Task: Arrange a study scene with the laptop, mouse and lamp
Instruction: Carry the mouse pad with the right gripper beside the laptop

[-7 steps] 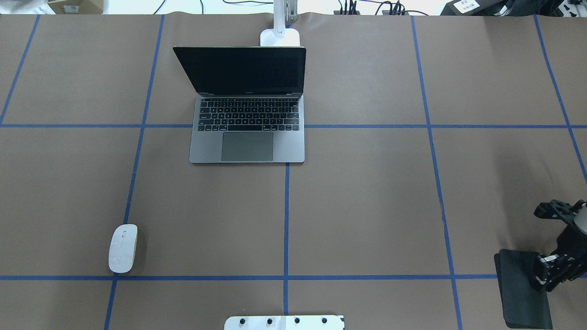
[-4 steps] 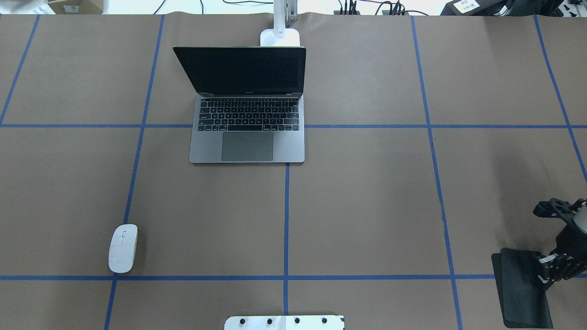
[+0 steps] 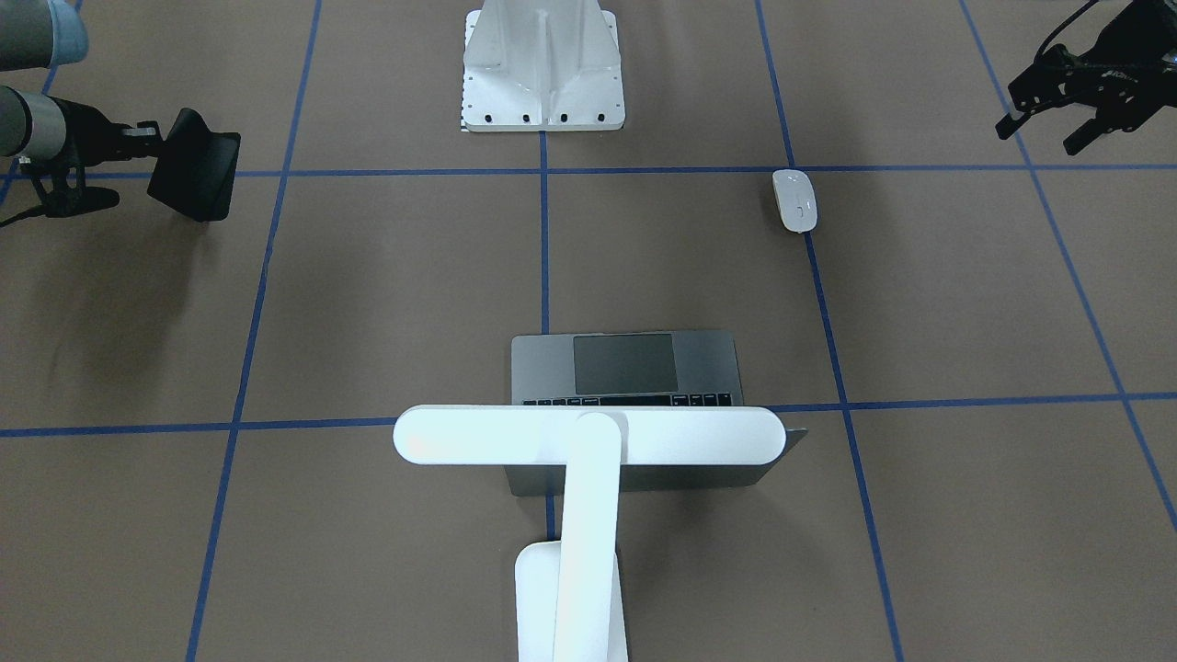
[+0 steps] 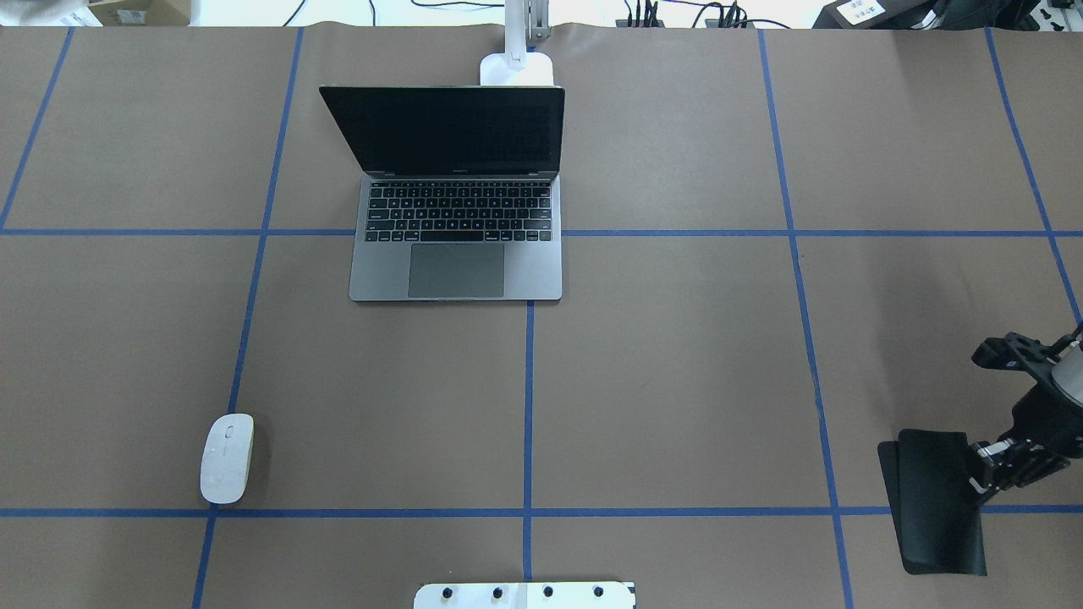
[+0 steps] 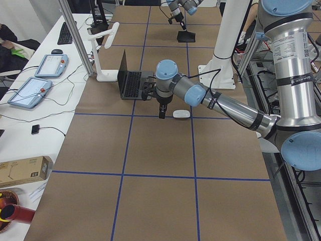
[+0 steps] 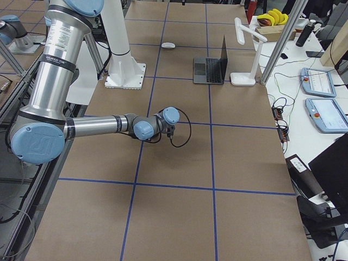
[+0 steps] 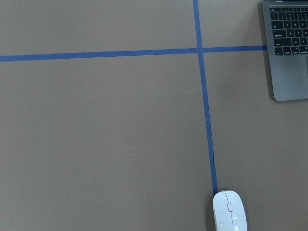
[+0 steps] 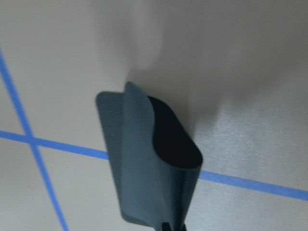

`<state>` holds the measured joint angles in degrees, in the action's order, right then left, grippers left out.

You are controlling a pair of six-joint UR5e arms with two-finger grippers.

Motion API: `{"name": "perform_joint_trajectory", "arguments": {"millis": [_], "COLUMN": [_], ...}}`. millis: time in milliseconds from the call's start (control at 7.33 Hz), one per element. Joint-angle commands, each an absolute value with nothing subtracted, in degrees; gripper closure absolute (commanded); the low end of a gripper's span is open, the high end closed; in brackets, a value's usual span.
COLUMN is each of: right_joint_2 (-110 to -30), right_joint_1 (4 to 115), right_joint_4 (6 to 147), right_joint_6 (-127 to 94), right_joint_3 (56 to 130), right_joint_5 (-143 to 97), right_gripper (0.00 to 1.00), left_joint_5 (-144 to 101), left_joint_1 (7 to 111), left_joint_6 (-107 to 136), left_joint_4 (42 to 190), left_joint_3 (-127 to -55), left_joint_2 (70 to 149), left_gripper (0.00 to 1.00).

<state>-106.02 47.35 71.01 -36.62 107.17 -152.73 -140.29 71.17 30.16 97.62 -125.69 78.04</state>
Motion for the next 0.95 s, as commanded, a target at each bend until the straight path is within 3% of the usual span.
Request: {"name": "perform_joint_trajectory", "arguments": {"millis": [0, 545, 818], "right_joint_2": [-100.7, -75.8, -67.3], "right_joint_1": [51.3, 57.9, 57.0], "right_joint_4": [71.9, 100.6, 109.2], "right_joint_6": [-37.3, -37.2, -37.2], "right_joint_3": [107.6, 109.2, 109.1], "right_joint_5": [-151.8, -144.8, -139.0], "right_gripper": [1.0, 1.0, 1.0], "left_joint_5": [-140.8, -140.8, -140.8], "left_joint_1": [72.6, 75.3, 75.6], "left_joint_6": [27.3, 20.8, 20.1], "left_joint_4": [97.4, 97.4, 97.4], "left_joint_3": [-124.7, -120.9, -120.7], "left_joint_2": [78.1, 78.1, 78.1], "left_gripper": [0.01, 0.01, 0.01]}}
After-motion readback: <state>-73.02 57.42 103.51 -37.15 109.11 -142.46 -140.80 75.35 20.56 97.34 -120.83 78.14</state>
